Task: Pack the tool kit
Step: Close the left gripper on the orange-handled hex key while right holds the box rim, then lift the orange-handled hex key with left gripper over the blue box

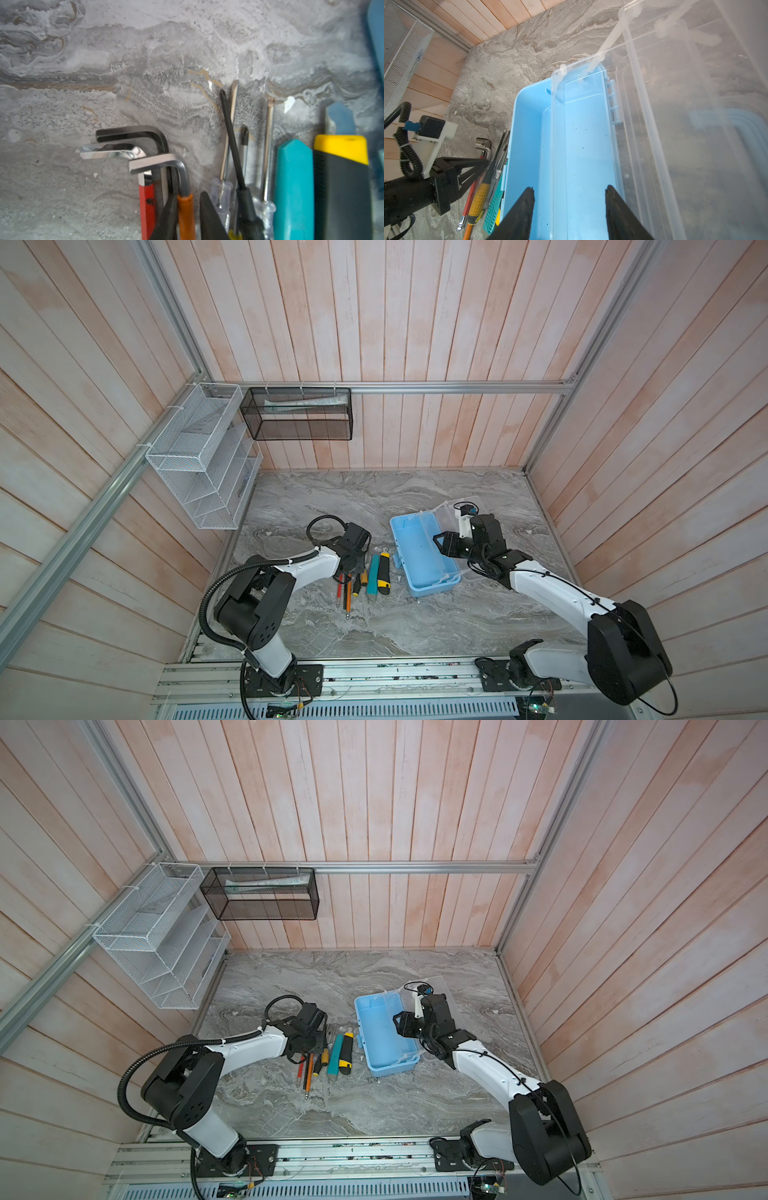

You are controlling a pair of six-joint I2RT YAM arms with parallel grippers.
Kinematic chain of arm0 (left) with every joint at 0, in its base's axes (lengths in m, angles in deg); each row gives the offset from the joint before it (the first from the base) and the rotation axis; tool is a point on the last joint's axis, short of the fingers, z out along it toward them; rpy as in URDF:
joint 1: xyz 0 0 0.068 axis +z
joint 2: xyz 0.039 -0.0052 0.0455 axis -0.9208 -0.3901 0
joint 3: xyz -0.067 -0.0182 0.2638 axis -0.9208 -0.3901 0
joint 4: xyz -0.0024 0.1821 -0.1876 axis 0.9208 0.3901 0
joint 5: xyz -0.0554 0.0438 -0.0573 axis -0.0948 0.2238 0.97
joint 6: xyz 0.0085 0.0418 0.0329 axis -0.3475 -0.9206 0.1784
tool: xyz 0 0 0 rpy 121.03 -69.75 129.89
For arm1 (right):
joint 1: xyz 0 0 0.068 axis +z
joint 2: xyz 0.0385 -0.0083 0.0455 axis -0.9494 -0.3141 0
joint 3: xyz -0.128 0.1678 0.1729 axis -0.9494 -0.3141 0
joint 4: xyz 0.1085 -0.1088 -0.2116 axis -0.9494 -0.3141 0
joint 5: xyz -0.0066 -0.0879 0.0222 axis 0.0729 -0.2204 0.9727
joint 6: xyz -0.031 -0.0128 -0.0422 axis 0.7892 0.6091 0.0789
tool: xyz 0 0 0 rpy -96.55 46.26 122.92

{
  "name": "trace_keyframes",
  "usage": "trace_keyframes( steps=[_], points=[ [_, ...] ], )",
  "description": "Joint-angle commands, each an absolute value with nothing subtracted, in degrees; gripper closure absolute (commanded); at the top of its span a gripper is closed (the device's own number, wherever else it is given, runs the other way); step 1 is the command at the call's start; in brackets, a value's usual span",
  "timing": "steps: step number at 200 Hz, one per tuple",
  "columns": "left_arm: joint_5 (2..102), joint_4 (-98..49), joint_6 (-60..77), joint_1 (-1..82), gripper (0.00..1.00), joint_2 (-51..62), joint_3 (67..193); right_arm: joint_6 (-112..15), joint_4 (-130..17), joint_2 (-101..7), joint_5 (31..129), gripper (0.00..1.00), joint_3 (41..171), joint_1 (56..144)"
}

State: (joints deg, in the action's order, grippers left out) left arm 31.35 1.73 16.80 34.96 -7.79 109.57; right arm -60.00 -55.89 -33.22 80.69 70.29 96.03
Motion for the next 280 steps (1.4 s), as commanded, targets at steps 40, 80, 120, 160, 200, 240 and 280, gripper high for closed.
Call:
trace_keyframes(
  steps=[40,80,120,160,200,240,280],
  points=[
    [29.7,2.8,17.7,34.3,0.77,-7.8,107.7,-60.0,-56.3,-34.4,80.5,0.46,68.4,95.1],
    [30.0,2.0,17.8,34.3,0.78,-9.0,107.3,-60.0,-55.9,-35.8,81.1,0.46,69.1,95.0],
    [30.5,1.7,17.7,34.3,0.8,-10.5,108.1,-59.9,-55.9,-36.4,81.2,0.46,69.1,94.8],
    [30.2,2.2,16.9,34.7,1.0,-11.2,109.0,-60.1,-55.5,-36.4,82.0,0.46,69.0,94.5],
    [29.8,2.4,15.6,35.5,1.0,-8.4,110.3,-60.3,-55.4,-36.0,82.9,0.46,69.6,94.5],
    [31.2,2.3,14.2,36.8,1.0,-2.8,112.7,-60.7,-55.5,-35.0,82.9,0.46,70.1,94.5],
    [32.1,4.4,12.8,37.8,1.0,0.6,116.7,-60.9,-55.9,-34.3,83.0,0.46,70.6,94.4]
  ],
)
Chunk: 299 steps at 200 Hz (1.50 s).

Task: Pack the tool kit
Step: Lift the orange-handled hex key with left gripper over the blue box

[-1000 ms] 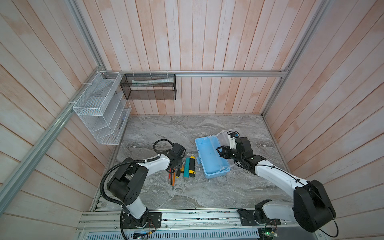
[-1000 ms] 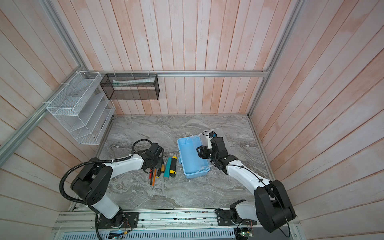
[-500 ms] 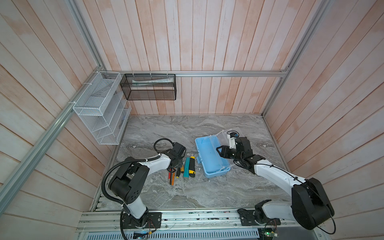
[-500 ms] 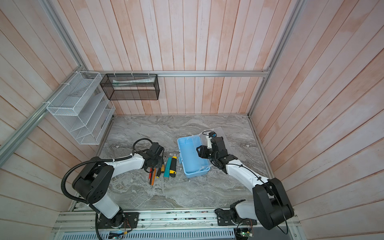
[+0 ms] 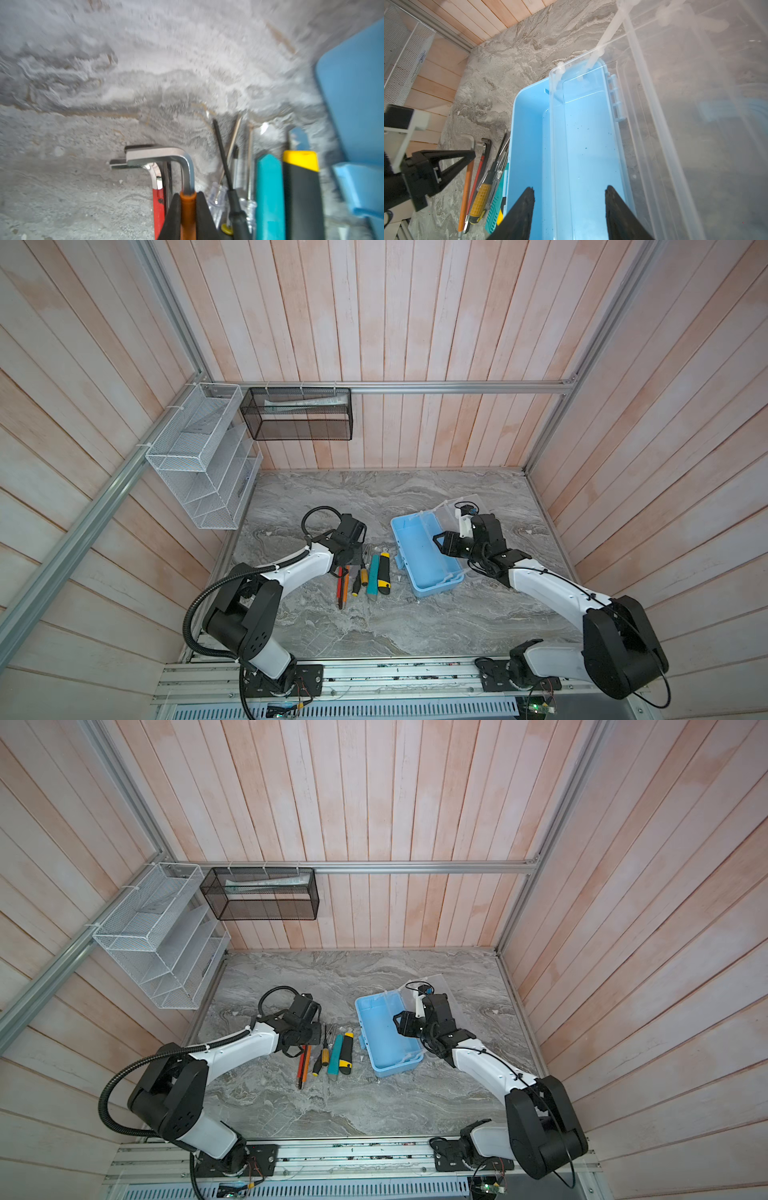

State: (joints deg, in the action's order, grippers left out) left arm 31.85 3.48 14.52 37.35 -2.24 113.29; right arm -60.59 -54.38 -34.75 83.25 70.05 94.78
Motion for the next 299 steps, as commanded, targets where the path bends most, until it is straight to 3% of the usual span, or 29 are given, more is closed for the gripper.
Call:
trace_keyframes(
  steps=[1,52,94,134,206,299],
  points=[
    [32.2,4.4,12.8,37.8,1.0,0.6,116.7,-60.9,-55.9,-34.3,83.0,0.46,70.7,94.4],
    [42.1,0.5,16.8,37.3,1.0,4.8,120.2,-62.3,-55.8,-32.9,84.8,0.46,71.4,93.8],
    [50.9,-17.2,31.2,34.7,1.0,5.6,118.1,-63.3,-55.6,-30.0,85.1,0.46,72.6,93.7],
    [52.2,-30.0,43.9,32.1,1.0,0.6,117.4,-63.8,-55.7,-27.5,84.7,0.46,71.9,93.5],
    [49.3,-32.1,48.6,27.3,1.0,-12.5,124.3,-63.3,-55.5,-23.4,84.4,0.46,68.4,92.1],
    [50.9,-27.0,46.7,26.7,1.0,-20.2,128.1,-63.2,-54.3,-22.1,85.3,0.46,64.9,90.2]
  ],
)
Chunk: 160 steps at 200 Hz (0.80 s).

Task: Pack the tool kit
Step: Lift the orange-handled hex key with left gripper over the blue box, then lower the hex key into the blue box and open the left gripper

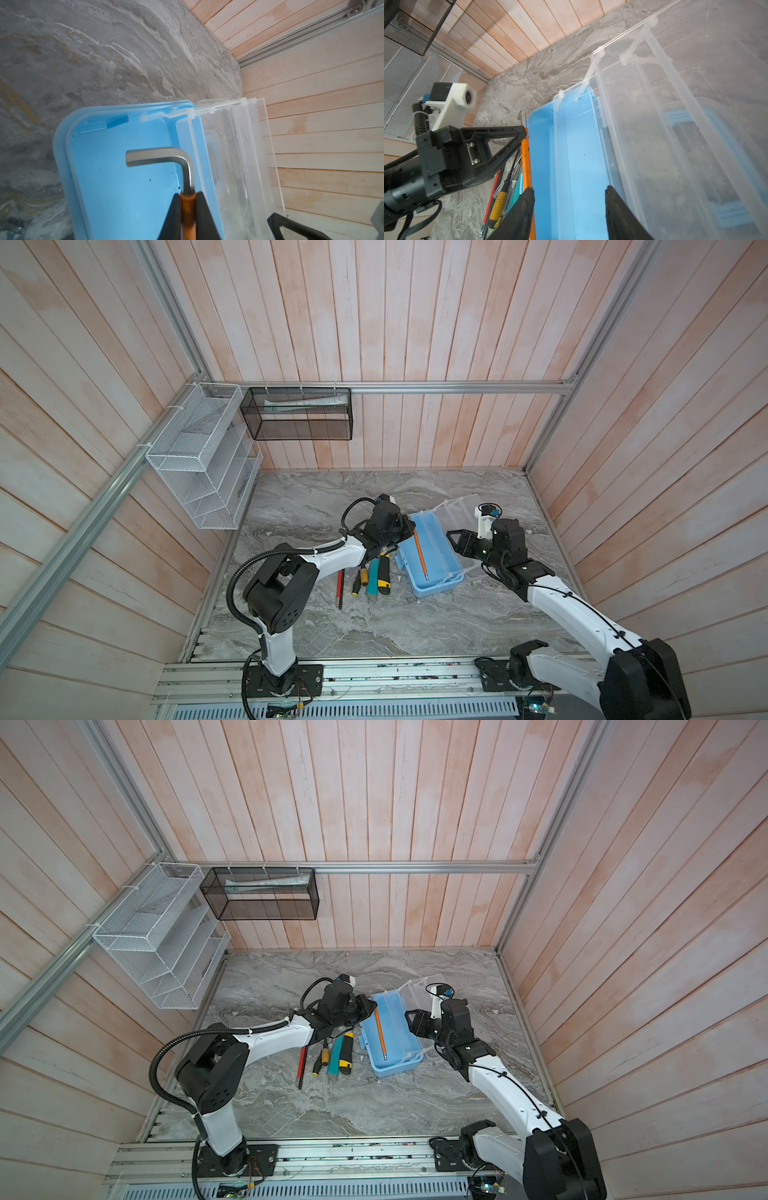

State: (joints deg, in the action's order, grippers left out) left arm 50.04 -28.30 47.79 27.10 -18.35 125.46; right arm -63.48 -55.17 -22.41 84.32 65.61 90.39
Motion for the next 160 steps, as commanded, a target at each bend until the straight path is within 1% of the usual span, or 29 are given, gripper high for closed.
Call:
trace_keyframes(
  steps=[1,60,84,103,160],
  points=[
    [50.9,-26.8,46.7,26.7,1.0,-20.3,128.2,-63.2,-54.2,-22.1,85.3,0.46,64.9,90.2],
    [48.9,-17.9,41.7,27.3,1.0,-23.1,132.6,-63.9,-53.7,-21.4,85.1,0.46,63.8,90.2],
    [48.5,-15.1,39.7,28.3,0.99,-24.4,134.8,-64.0,-53.7,-21.4,84.7,0.44,63.7,90.2],
    [49.6,-13.9,37.8,29.7,0.98,-26.0,136.7,-64.0,-53.6,-21.8,84.6,0.43,63.6,90.2],
    [53.1,-9.9,32.3,32.1,0.98,-31.3,142.8,-63.9,-53.6,-22.2,84.4,0.43,63.6,90.2]
  ],
)
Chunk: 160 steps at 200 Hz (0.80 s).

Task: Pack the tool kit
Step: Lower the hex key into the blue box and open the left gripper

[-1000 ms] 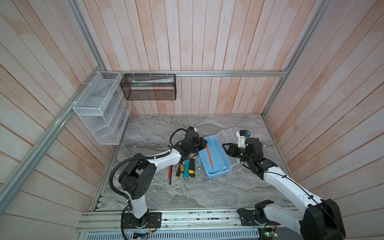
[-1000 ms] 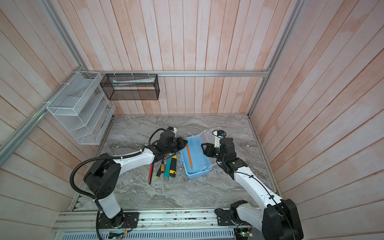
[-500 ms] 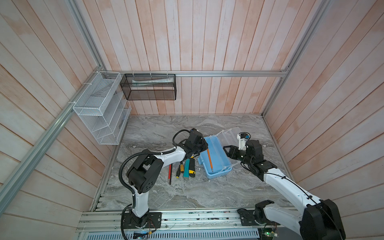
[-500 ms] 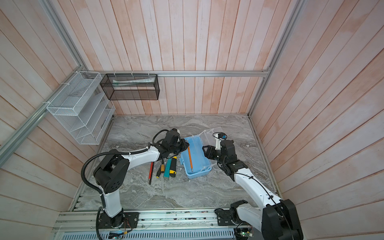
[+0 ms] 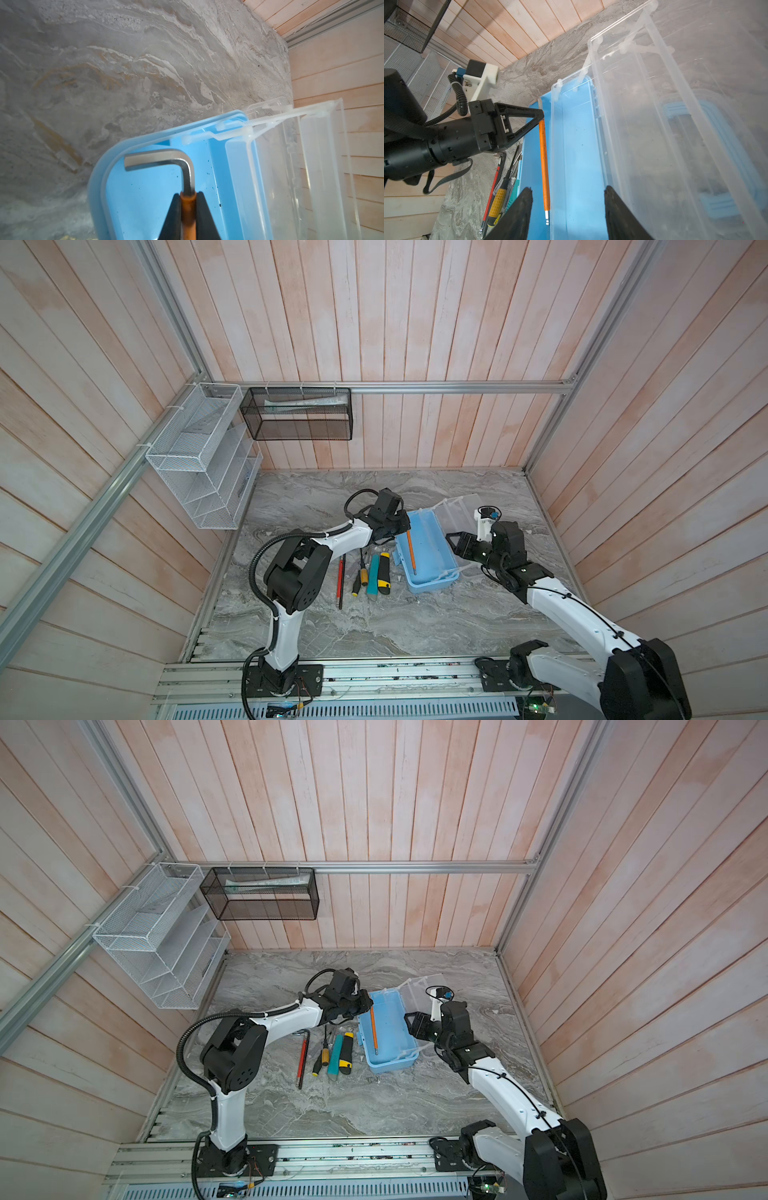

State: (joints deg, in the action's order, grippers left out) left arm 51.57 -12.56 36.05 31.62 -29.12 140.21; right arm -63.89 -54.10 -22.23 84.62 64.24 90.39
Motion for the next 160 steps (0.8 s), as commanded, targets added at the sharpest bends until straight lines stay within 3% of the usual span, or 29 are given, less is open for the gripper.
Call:
trace_keyframes(
  steps=[1,43,76,95,160],
  points=[
    [53.2,-9.9,32.2,32.1,0.98,-31.3,142.8,-63.9,-53.6,-22.2,84.5,0.43,63.6,90.2],
    [54.4,-8.7,29.8,32.8,0.94,-33.0,144.8,-63.9,-53.6,-22.7,84.4,0.43,63.9,90.2],
    [54.9,-8.6,29.3,32.7,0.7,-31.1,143.8,-63.8,-54.1,-22.6,84.0,0.39,64.5,90.2],
    [54.9,-9.3,28.8,32.5,0.64,-29.1,142.4,-63.6,-54.6,-22.7,84.0,0.38,65.3,90.2],
    [50.3,-5.8,23.2,32.7,0.63,-18.0,139.7,-62.3,-57.8,-21.1,84.7,0.4,69.3,90.2]
  ],
)
